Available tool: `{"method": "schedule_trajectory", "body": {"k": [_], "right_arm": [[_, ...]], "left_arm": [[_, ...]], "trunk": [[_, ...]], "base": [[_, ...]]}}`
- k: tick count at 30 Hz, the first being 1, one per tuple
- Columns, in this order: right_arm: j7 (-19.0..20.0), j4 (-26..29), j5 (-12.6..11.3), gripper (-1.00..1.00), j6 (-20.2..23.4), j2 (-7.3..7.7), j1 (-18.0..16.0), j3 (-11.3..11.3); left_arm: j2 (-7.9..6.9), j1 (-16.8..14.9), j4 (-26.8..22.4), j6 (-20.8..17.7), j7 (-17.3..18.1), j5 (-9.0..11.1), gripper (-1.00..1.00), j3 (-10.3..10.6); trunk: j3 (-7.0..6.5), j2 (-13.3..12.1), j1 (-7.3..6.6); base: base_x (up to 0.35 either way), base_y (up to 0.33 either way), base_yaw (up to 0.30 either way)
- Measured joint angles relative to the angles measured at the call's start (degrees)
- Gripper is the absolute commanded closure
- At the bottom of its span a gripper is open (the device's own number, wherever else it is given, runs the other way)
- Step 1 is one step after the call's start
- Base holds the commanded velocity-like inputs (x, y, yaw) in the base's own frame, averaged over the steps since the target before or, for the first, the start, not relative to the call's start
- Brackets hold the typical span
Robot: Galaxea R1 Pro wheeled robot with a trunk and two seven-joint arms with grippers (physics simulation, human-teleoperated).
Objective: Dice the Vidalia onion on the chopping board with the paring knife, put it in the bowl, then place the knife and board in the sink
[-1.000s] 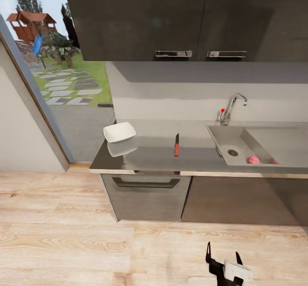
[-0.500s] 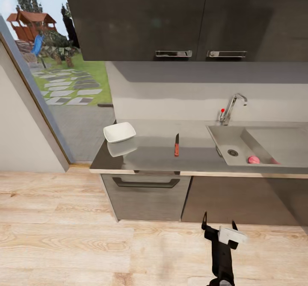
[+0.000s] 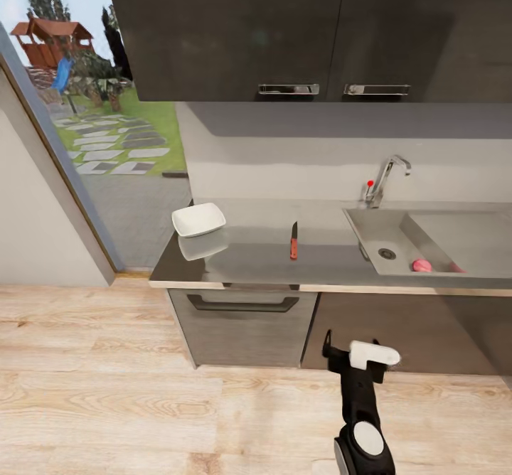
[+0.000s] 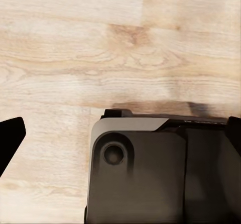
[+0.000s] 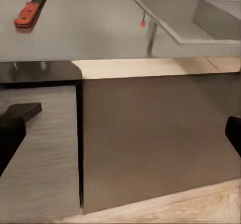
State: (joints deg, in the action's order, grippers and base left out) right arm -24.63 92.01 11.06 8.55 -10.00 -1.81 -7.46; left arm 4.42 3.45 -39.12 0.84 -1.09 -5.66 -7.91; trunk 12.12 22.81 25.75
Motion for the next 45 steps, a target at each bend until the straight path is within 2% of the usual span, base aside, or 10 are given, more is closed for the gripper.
{"method": "schedule_trajectory", "body": {"k": [7, 11, 15, 19, 22, 27, 32, 39, 41, 45], "right_arm": [[-2.99, 1.08, 3.72, -1.00, 2.57, 0.00, -0.08, -1.02], [-3.54, 1.17, 4.79, -1.00, 2.92, 0.00, -0.71, -1.12], [-3.76, 1.20, 5.31, -1.00, 5.01, 0.00, -3.98, -1.16], [-3.72, 1.21, 5.53, -1.00, 10.94, 0.00, -8.93, -1.17], [-3.67, 1.22, 5.54, -1.00, 14.08, 0.00, -12.23, -1.17], [-3.65, 1.22, 5.46, -1.00, 15.69, 0.00, -15.30, -1.17], [-3.50, 1.22, 5.29, -1.00, 16.49, 0.00, -16.19, -1.19], [-2.15, 1.15, 4.82, -1.00, 16.70, 0.00, -16.40, -1.17], [-1.59, 1.14, 3.89, -1.00, 16.71, 0.00, -16.41, -1.17], [-0.52, 1.12, 0.32, -1.00, 16.67, 0.00, -16.42, -1.17]], "left_arm": [[0.03, -0.03, 0.65, 0.03, -0.01, 0.01, -1.00, 0.04], [0.05, -0.01, 0.74, 0.03, -0.01, 0.01, -1.00, 0.09], [0.08, -0.01, 0.78, 0.03, -0.01, 0.01, -1.00, 0.12], [0.08, -0.02, 1.15, 0.03, -0.01, 0.01, -1.00, 0.14], [0.09, -0.03, 1.39, 0.03, -0.01, 0.01, -1.00, 0.14], [0.09, -0.03, 1.54, 0.03, -0.01, 0.00, -1.00, 0.19], [0.09, -0.04, 1.54, 0.03, -0.01, 0.01, -1.00, 0.47], [0.09, -0.04, 1.58, 0.03, -0.01, 0.00, -1.00, 2.49], [0.09, -0.04, 1.58, 0.03, -0.01, -0.01, -1.00, 2.76], [0.09, -0.01, 1.63, 0.03, -0.01, -0.01, -1.00, 2.95]], "trunk": [[0.00, 0.00, 0.00], [0.00, 0.00, 0.00], [0.00, 0.00, 0.00], [0.00, -0.01, 0.00], [0.00, 0.00, 0.00], [0.00, 0.00, -0.01], [0.00, 0.00, -0.02], [0.00, 0.00, -0.02], [0.00, 0.00, -0.02], [0.00, 0.00, -0.02]], "base": [[0.000, 0.000, 0.000], [0.000, 0.000, 0.000], [0.000, 0.000, 0.000], [0.000, 0.000, 0.000], [0.016, 0.000, 0.000], [0.101, 0.000, 0.000], [0.167, 0.000, 0.000], [0.207, 0.000, 0.000], [0.210, 0.000, 0.000], [0.162, 0.000, 0.000]]}}
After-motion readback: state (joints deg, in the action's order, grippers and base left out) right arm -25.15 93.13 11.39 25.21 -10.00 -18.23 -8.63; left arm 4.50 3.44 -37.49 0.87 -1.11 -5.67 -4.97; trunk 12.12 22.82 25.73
